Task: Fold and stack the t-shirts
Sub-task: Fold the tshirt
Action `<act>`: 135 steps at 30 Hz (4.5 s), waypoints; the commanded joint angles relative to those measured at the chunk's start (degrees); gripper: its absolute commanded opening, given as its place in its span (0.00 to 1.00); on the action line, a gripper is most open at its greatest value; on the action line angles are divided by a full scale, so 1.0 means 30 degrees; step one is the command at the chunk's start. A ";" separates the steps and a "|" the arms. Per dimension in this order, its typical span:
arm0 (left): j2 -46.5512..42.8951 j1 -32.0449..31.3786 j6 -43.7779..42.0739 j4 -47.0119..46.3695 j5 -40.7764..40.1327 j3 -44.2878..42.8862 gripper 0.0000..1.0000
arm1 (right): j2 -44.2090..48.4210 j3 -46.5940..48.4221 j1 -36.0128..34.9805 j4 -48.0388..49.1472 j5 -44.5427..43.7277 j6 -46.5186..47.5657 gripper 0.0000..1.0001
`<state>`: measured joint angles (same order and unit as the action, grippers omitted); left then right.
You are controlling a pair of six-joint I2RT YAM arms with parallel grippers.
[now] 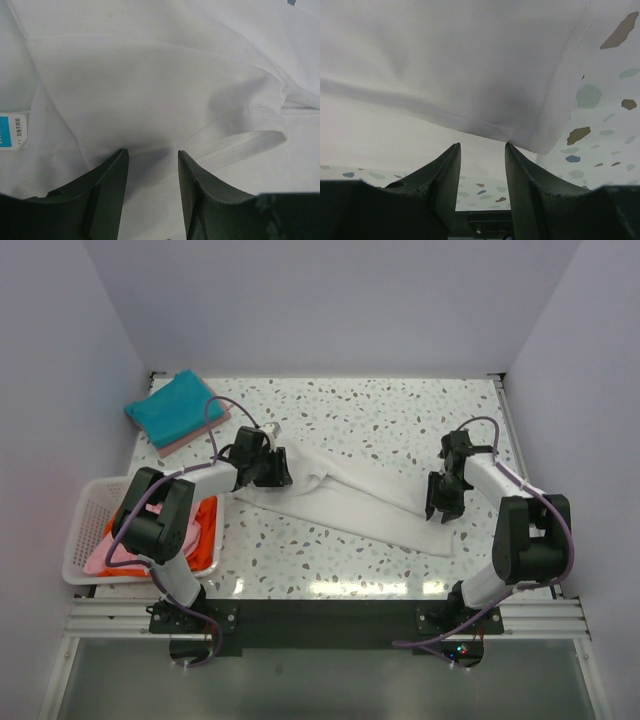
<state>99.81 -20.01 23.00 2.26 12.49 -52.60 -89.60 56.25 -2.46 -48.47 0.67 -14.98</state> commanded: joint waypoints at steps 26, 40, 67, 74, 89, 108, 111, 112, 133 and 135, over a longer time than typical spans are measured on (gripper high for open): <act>-0.0490 0.3270 0.0418 0.3435 -0.0355 -0.5665 0.61 | 0.0630 0.3163 0.0058 -0.0544 0.1273 -0.0660 0.47; 0.2649 0.3359 0.0417 0.4461 0.0199 -0.7926 0.61 | -0.1508 0.2817 0.1610 0.0745 0.0247 -0.0455 0.47; 0.9767 0.2979 -0.0430 0.4870 0.0934 -1.5125 0.61 | -0.3299 0.0880 0.0265 -0.1538 -0.0164 -0.2241 0.47; 0.7870 0.2599 -0.0432 0.5748 0.0057 -1.5808 0.63 | -0.1746 0.3131 0.0028 -0.2593 -0.0106 -0.1864 0.48; 0.4317 0.0869 0.2262 0.5312 0.1343 -0.8193 0.65 | -0.3911 0.3196 -0.0323 0.0832 0.4200 -0.0074 0.49; 0.9207 0.0021 -0.0603 0.3963 -0.0851 -1.2082 0.65 | -0.3473 -0.0613 -0.2343 0.0831 0.5313 -0.1186 0.48; 1.0350 -0.0302 -0.0958 0.4050 -0.0970 -1.3460 0.65 | -0.3384 -0.1024 -0.3133 0.1271 0.5491 -0.1655 0.48; 1.0817 -0.0448 -0.1046 0.3993 -0.0941 -1.3753 0.65 | -0.3355 -0.1083 -0.3367 0.1360 0.5520 -0.1917 0.48; 1.1559 -0.2031 -0.1136 0.1558 0.0760 -1.8151 0.67 | 0.0158 0.0495 -0.6710 0.0806 0.4906 -0.3036 0.49; 1.0361 -0.2031 -0.0901 0.1735 0.0407 -1.8005 0.68 | 0.0859 0.0528 -0.6710 0.0366 0.4614 -0.2625 0.49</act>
<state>137.78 -25.65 18.50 5.58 14.61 -106.59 -91.64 55.11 -22.46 -45.43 17.43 -25.58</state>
